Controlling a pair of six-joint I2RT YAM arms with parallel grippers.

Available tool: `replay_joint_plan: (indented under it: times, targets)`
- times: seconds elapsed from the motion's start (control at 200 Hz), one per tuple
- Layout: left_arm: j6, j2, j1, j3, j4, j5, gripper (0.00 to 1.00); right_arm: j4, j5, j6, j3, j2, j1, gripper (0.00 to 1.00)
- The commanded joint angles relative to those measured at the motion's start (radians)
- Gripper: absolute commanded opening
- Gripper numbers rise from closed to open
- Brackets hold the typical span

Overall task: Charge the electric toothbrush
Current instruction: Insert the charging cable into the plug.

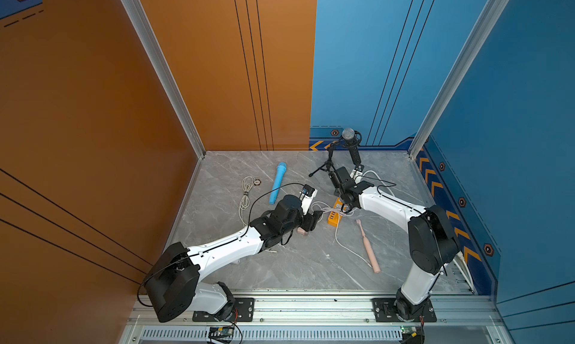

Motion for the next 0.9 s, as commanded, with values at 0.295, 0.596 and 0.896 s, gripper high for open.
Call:
replay_joint_plan:
  times: [0.295, 0.596, 0.896]
  targets:
    - [-0.01, -0.012, 0.01, -0.013, 0.002, -0.028, 0.68, -0.005, 0.028, 0.047, 0.003, 0.025, 0.024, 0.0]
    - [-0.01, -0.016, 0.01, -0.014, 0.002, -0.032, 0.68, 0.045, 0.051, -0.009, -0.057, 0.0, 0.027, 0.0]
    - [-0.012, -0.018, 0.008, -0.014, 0.001, -0.031, 0.68, 0.129, 0.013, -0.017, -0.12, -0.027, 0.004, 0.0]
